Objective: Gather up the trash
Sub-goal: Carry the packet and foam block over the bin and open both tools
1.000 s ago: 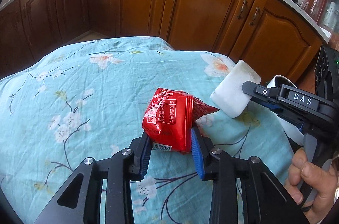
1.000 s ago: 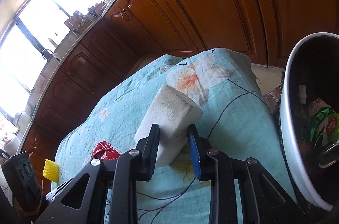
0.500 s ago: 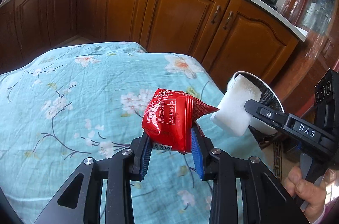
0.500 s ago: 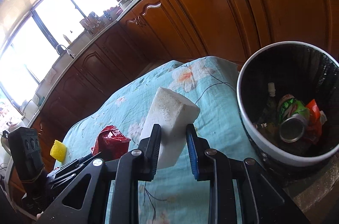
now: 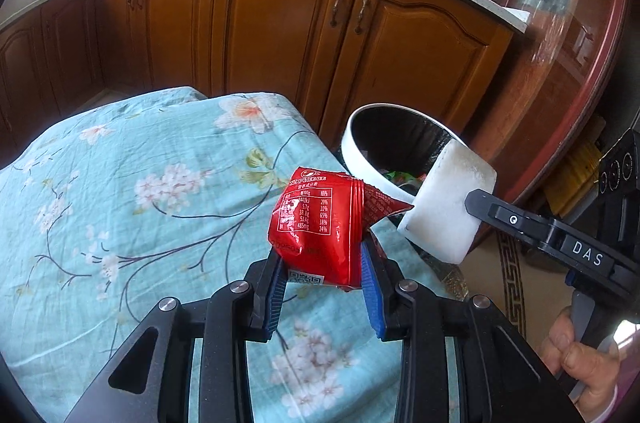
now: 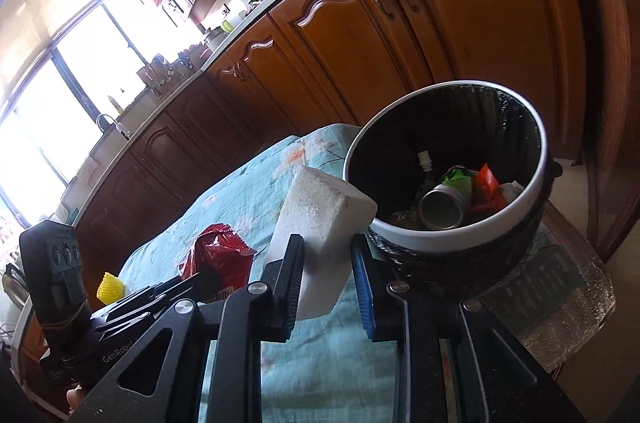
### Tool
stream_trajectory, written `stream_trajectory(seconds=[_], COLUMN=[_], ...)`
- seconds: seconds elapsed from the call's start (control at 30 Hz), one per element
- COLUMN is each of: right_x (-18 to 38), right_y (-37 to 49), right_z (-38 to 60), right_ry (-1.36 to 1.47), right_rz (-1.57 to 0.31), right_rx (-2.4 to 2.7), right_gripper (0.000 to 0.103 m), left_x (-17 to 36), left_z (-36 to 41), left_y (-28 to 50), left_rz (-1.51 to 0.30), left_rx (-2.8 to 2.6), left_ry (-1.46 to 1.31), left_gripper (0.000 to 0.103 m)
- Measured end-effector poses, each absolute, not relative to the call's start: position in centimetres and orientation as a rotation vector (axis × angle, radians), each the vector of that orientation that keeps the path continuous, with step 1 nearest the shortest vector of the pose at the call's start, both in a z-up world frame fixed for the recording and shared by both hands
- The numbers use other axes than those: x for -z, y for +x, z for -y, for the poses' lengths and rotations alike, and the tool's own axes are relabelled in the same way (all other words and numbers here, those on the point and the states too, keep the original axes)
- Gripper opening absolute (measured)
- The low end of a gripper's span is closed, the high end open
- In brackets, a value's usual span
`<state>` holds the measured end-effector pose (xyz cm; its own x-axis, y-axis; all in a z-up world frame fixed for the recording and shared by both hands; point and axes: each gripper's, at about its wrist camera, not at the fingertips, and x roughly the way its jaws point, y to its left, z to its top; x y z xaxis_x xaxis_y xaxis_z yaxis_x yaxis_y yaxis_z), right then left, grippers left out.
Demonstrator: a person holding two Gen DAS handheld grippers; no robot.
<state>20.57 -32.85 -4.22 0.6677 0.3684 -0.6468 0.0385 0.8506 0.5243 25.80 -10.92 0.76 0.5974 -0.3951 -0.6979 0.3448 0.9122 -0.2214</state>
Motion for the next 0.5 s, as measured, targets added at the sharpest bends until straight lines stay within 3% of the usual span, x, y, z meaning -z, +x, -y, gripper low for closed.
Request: stream_trajectory(seconds=[0.5], right_x=[2.7], right_y=[19.6], right_z=[37.5], right_ry=[0.521], right_rz=[-0.77], right_rx=[-0.119], right_gripper=[0.025], left_x=[-1.2], left_z=[16.0], left_y=[27.1], left_rz=[-0.815], left_rx=[0.483], left_ry=[-0.008], left_gripper=[0.033])
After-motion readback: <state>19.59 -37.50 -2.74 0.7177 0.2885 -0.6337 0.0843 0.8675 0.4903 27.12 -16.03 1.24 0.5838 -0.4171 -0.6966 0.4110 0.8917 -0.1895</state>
